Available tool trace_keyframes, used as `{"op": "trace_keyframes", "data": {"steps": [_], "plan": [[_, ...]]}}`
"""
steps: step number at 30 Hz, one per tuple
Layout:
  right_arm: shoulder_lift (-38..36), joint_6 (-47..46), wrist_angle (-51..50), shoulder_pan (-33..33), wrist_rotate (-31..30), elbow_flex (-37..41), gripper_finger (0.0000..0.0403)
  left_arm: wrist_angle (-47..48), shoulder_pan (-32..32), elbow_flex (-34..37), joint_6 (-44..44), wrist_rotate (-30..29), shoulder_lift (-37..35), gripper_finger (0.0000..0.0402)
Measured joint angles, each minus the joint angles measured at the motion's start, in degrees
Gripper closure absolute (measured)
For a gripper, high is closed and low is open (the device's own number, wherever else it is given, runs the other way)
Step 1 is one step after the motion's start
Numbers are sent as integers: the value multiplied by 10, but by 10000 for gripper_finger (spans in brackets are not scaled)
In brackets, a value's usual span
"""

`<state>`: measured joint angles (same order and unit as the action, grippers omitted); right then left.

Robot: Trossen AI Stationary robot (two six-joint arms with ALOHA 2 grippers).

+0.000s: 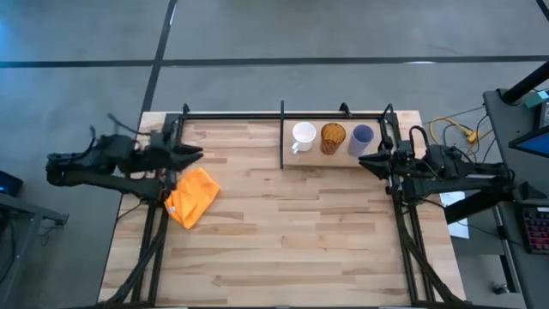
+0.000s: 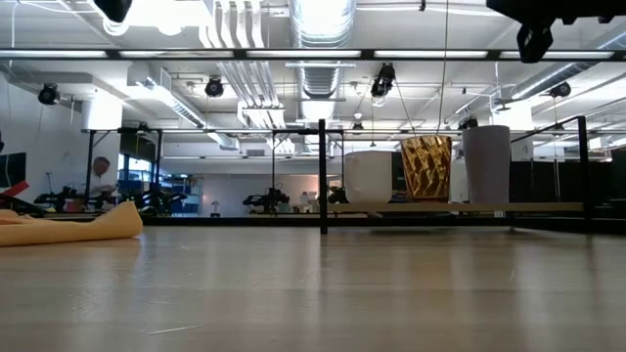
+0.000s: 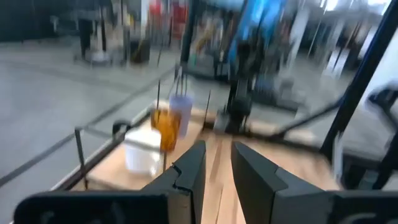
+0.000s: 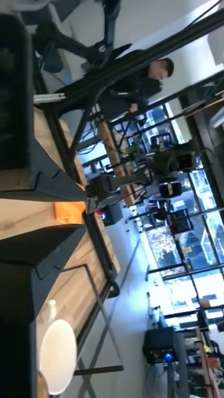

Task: Stack small to large cups/mugs on shelf
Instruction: Return to Home Position

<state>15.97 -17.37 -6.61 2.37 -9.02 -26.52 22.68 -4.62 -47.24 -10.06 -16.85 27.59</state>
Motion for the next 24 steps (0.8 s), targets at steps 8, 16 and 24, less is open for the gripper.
{"op": "trace_keyframes", "data": {"steps": [8,16,24], "plan": [[-55,-9,88,0,0,76,338,-92,0,152,-31,0,-164,338],[-85,-35,199,0,0,171,338,-121,0,235,-40,0,-261,338],[-91,-52,291,0,0,239,339,-115,0,269,-54,0,-248,338]]}}
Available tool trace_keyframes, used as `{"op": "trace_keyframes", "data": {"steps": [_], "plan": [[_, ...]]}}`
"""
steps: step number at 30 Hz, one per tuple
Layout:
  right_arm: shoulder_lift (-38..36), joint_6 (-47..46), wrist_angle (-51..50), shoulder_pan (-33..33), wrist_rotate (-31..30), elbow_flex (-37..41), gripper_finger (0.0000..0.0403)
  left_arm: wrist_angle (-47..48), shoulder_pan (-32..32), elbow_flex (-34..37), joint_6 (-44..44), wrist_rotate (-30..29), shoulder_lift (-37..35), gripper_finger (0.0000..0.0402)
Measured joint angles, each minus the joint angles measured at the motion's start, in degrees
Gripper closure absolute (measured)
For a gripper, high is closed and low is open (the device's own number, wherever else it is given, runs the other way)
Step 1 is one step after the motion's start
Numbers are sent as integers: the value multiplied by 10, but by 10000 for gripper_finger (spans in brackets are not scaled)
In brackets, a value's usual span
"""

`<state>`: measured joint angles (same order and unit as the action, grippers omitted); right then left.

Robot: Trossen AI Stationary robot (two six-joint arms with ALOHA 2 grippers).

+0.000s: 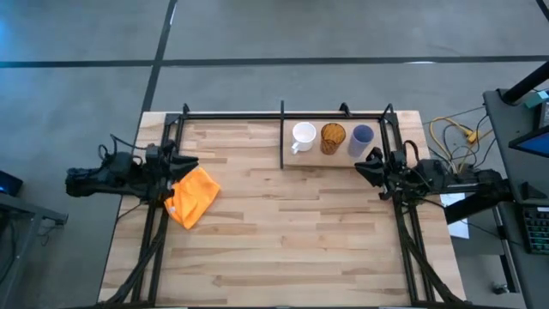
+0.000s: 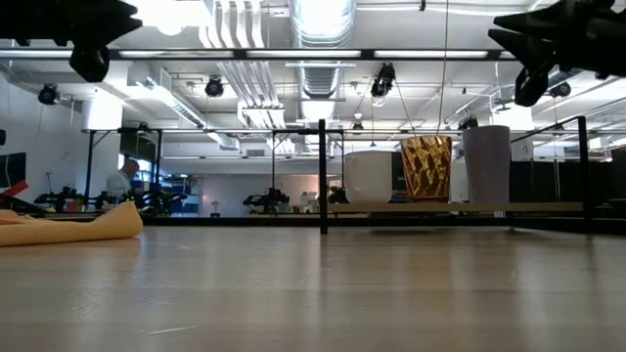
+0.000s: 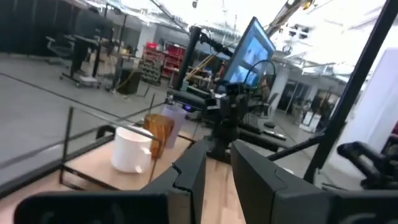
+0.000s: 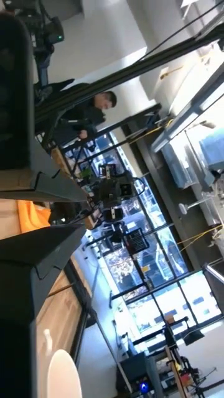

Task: Stack small to large cups/mugs on shelf
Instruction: Return to Home Position

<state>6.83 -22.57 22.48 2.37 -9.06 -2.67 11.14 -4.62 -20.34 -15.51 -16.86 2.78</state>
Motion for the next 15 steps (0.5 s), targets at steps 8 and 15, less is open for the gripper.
{"op": "trace_keyframes", "data": {"steps": [8,15], "plan": [[0,-4,36,0,0,22,339,-81,0,71,-20,5,-12,338],[1,-2,28,0,0,22,337,-81,0,127,-51,10,-13,338]]}}
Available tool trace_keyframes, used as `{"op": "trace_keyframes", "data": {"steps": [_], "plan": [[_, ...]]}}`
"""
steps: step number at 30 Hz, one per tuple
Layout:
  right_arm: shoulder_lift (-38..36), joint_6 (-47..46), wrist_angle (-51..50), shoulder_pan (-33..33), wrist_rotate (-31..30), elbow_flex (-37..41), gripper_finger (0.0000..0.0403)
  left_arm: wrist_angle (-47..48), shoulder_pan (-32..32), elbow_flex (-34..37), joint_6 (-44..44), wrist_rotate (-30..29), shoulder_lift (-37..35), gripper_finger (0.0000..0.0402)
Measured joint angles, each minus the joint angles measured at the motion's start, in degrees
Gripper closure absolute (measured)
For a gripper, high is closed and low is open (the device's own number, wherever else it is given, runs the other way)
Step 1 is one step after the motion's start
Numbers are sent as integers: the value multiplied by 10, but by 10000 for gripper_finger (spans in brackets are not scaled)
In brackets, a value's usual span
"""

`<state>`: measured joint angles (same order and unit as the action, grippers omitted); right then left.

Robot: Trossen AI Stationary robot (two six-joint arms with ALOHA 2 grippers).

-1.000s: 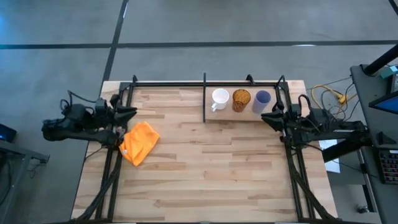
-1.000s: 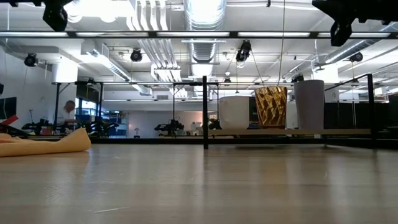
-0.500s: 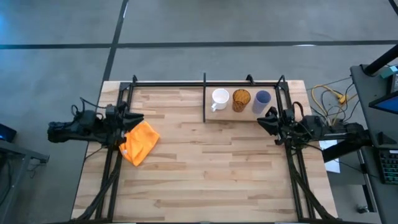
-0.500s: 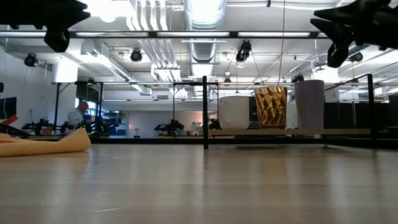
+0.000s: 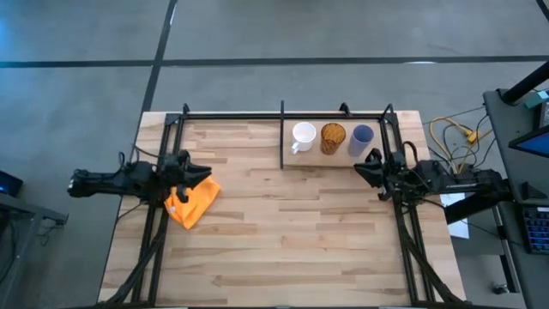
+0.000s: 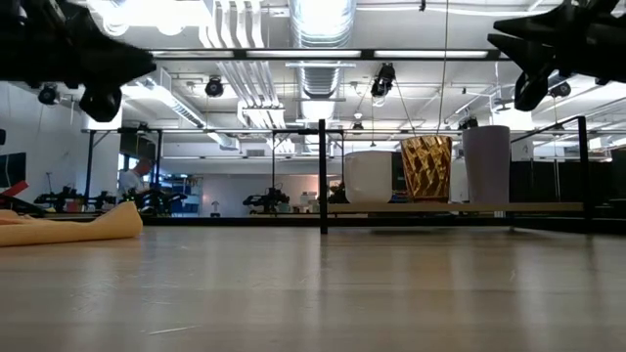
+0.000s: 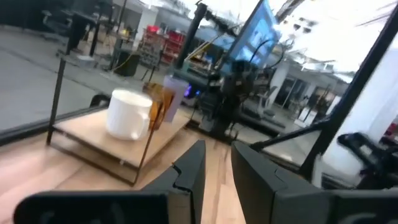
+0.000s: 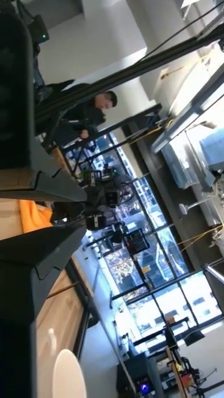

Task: Stack small to large cups/mugs on shelf
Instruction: Return to Home Position

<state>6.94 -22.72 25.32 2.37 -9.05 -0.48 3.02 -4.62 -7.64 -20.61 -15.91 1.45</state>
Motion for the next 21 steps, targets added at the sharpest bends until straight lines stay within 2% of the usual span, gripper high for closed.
{"op": "trace_keyframes", "data": {"steps": [7,13,21], "plan": [[0,-3,-76,0,0,0,339,3,0,33,-1,0,0,338],[1,-76,-128,0,4,0,337,-6,0,52,3,5,6,338],[1,13,-126,0,17,0,339,-1,0,51,16,7,6,338]]}}
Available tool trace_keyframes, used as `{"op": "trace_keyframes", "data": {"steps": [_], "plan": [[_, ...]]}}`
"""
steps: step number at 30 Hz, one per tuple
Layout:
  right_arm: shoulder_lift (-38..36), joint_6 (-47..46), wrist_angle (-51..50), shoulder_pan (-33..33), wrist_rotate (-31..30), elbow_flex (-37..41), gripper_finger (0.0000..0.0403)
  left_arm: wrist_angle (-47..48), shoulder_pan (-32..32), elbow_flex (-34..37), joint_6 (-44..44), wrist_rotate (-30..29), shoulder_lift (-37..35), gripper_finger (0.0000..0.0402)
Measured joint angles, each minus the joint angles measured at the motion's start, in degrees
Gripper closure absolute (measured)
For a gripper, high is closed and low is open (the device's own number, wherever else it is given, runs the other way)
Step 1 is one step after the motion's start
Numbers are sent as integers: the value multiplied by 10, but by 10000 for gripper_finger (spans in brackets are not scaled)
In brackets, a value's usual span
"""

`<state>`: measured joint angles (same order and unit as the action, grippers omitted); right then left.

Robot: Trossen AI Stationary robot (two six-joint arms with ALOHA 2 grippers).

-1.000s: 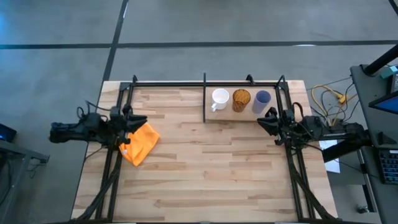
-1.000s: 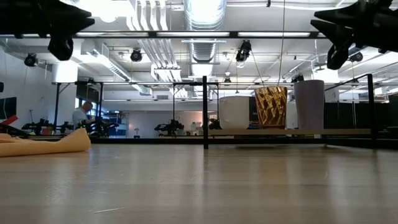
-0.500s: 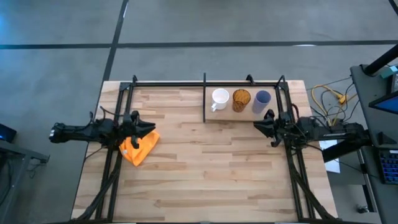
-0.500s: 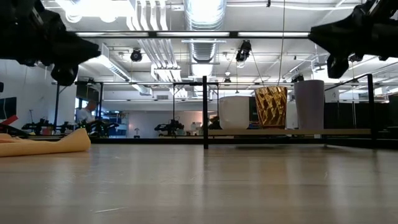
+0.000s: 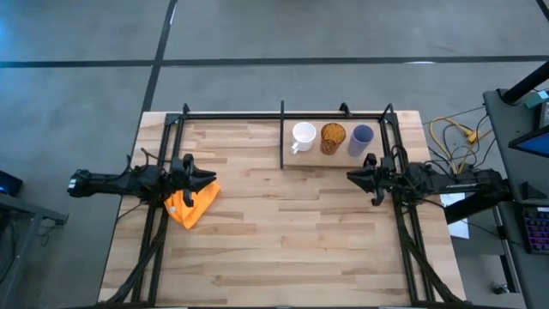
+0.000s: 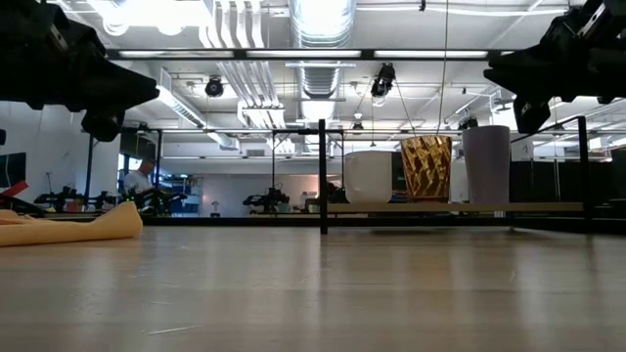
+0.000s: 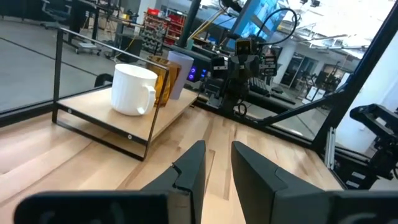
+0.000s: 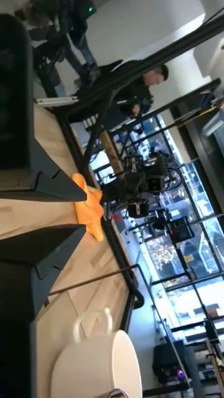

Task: Stack small to large cups/mugs on shelf
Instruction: Return to Home Position

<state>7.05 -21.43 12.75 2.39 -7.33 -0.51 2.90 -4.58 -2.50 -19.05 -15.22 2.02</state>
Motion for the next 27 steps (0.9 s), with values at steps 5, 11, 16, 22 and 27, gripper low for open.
{"op": "trace_keyframes", "data": {"steps": [5,11,16,22,27], "plan": [[2,11,-12,0,0,0,337,1,0,0,49,0,9,338],[2,21,-40,0,-2,0,339,2,0,0,91,1,19,338],[2,37,-74,0,-2,0,337,-14,0,3,91,0,28,338],[3,46,-113,0,-2,0,340,-31,0,4,92,0,32,338],[2,46,-112,0,-2,0,339,-34,0,4,91,0,32,338]]}}
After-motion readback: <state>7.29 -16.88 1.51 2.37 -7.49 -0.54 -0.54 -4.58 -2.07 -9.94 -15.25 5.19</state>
